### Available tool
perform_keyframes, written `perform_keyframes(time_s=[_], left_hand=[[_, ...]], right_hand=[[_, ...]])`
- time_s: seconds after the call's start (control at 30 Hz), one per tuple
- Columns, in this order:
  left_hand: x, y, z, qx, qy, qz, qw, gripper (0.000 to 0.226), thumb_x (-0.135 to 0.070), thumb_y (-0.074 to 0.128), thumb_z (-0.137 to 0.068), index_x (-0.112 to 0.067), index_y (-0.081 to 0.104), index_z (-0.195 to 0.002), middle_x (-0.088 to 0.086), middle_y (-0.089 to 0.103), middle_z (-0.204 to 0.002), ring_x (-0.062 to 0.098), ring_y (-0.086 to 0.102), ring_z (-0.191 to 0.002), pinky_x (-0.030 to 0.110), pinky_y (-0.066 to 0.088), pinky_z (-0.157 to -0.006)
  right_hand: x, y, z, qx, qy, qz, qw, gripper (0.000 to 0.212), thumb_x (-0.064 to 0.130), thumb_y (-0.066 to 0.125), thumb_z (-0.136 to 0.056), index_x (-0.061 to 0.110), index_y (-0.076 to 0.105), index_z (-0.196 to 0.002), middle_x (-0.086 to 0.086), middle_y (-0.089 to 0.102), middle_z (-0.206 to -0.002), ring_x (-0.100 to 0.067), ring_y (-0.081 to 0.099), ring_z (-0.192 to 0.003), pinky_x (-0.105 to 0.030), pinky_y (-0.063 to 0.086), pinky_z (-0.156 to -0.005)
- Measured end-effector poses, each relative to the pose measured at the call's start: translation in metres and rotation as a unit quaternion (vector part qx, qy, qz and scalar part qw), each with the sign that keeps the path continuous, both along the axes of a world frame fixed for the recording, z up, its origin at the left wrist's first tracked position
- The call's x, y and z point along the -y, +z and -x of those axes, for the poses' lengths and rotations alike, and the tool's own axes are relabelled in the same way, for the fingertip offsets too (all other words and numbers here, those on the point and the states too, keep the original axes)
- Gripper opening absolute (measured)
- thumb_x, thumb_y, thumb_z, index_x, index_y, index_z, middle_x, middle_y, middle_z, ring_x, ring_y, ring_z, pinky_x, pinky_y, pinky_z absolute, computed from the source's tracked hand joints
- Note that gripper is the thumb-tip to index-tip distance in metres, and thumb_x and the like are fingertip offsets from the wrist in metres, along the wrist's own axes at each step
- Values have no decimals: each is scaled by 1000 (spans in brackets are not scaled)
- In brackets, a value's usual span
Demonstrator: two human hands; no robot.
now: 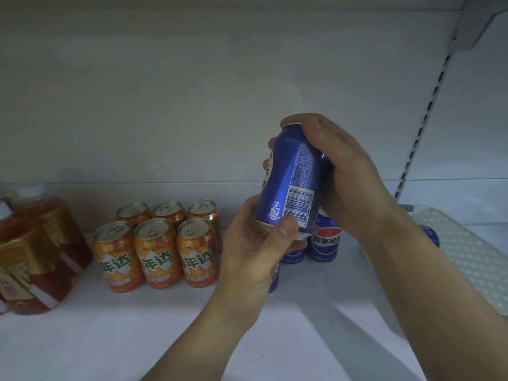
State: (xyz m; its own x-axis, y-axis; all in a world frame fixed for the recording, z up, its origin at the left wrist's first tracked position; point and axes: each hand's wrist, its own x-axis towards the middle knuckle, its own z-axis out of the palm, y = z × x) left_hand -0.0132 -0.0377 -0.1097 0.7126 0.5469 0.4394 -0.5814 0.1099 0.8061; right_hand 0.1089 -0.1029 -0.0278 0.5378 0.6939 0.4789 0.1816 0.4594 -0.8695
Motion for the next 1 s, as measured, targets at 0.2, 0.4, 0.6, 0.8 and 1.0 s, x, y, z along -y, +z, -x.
perform_keyframes(time_s=[0.2, 0.4, 0.6, 0.8, 1.0], left_hand=[[-1, 1, -3, -33, 167, -133, 976, 81, -27, 95, -63, -28, 47, -129, -7, 66, -123, 17, 70, -108, 26, 59, -83], [0, -7, -2, -32, 302, -193, 933, 79, -20, 93, -65, -33, 46, -128, -8, 60, -126, 24, 64, -116, 32, 58, -88], [0, 1, 1, -12, 219, -150, 964, 74, -25, 89, -67, -26, 48, -128, -3, 64, -123, 22, 69, -110, 28, 58, -84], [-7, 8, 2, -26, 23, -85, 996, 79, -29, 87, -68, -27, 45, -135, -2, 67, -128, 21, 68, -115, 28, 57, -86], [1, -2, -4, -13, 138, -89, 986, 77, -25, 88, -62, -26, 47, -127, 3, 67, -122, 24, 72, -106, 32, 59, -85]], right_hand=[[-3, -6, 0, 27, -31, 5, 999, 25, 34, 63, -91, 17, 69, -110, -23, 70, -116, -52, 65, -107, -67, 53, -97], [-5, -4, 2, -8, 13, 30, 999, 35, 38, 59, -91, 14, 64, -117, -7, 74, -100, -22, 70, -90, -40, 59, -84], [-5, -4, 2, -14, 10, 22, 1000, 35, 38, 65, -88, 15, 66, -116, -18, 71, -110, -35, 69, -99, -54, 57, -95], [2, -1, -5, -9, -26, -9, 1000, 30, 30, 61, -91, 14, 67, -117, -21, 69, -122, -48, 64, -116, -65, 51, -102], [-5, -6, -2, -8, -18, 11, 1000, 31, 34, 64, -91, 16, 68, -116, -19, 71, -120, -46, 67, -113, -61, 53, -103]])
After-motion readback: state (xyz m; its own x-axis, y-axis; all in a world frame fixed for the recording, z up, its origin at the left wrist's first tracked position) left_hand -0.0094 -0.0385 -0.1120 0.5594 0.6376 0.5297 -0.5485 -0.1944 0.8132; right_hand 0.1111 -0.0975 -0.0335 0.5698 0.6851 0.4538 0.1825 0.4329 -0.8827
